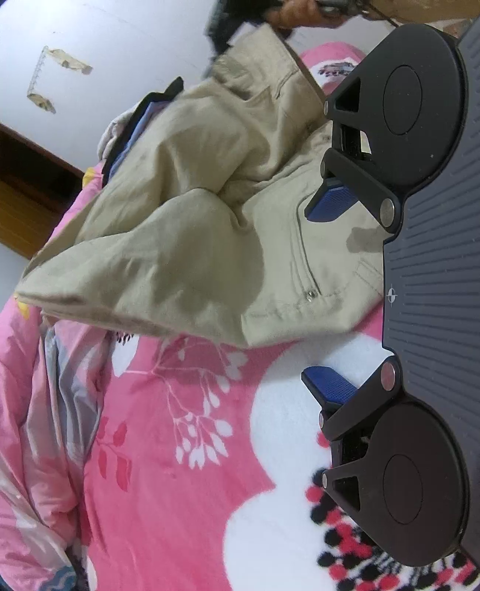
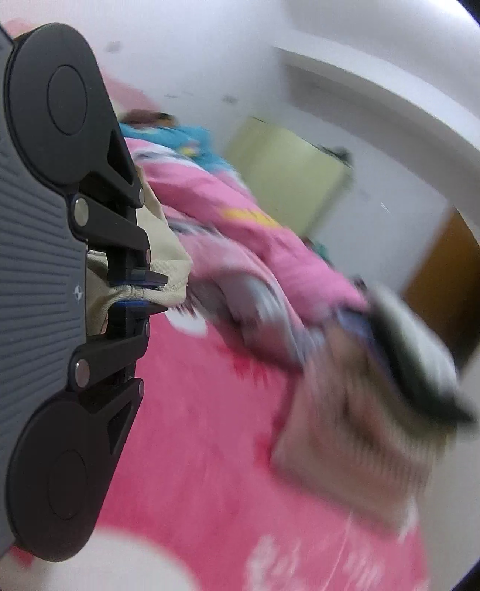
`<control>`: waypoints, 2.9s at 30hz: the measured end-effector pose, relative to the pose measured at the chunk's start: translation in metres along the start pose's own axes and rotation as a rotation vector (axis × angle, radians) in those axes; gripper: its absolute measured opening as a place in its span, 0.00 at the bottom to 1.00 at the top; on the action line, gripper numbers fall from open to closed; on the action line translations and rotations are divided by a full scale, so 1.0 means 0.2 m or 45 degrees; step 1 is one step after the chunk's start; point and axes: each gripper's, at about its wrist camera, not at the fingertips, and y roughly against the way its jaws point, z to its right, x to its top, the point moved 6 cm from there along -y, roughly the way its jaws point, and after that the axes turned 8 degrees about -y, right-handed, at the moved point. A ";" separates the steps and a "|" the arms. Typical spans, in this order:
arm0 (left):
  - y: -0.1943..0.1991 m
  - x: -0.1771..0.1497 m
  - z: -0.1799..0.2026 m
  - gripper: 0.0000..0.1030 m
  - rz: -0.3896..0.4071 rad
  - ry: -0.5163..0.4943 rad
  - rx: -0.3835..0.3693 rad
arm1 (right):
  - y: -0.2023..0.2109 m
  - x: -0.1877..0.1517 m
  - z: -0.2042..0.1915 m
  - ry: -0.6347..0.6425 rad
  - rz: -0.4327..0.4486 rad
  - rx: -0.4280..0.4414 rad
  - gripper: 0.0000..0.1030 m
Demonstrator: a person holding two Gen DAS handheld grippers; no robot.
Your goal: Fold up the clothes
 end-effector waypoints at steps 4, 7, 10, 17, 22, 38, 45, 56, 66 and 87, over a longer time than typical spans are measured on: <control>-0.05 0.02 0.03 0.73 -0.019 -0.019 0.008 | 0.06 0.00 0.28 -0.198 -0.002 -0.046 0.07; -0.10 0.04 0.06 0.54 -0.044 -0.041 0.015 | 0.06 -0.07 0.31 -0.173 -0.075 -0.035 0.07; -0.13 0.05 0.06 0.34 -0.062 -0.057 0.063 | 0.06 -0.12 0.31 -0.139 -0.143 -0.022 0.10; -0.07 0.16 0.03 0.07 -0.010 -0.061 0.085 | 0.02 -0.18 0.15 -0.001 -0.322 -0.005 0.08; 0.10 0.39 -0.03 0.06 0.088 -0.144 0.142 | 0.07 -0.29 0.01 0.002 -0.416 0.103 0.06; 0.25 1.28 -0.81 0.05 0.099 -0.552 0.832 | -0.81 -1.53 -0.80 0.222 -1.196 0.483 0.06; 0.13 1.29 -1.29 0.08 -0.081 -0.448 1.049 | -1.20 -2.02 -0.98 0.408 -1.247 0.520 0.06; 0.26 1.03 -1.37 0.68 -0.162 -0.224 1.014 | -1.12 -2.03 -0.90 0.470 -1.251 0.496 0.42; 0.62 1.01 -0.91 0.98 0.116 -0.256 0.775 | -0.77 -1.67 -0.78 0.477 -1.150 0.469 0.59; 0.46 0.62 -0.65 0.82 0.492 -0.299 0.754 | -1.65 -0.94 -0.99 0.466 -0.832 -0.060 0.72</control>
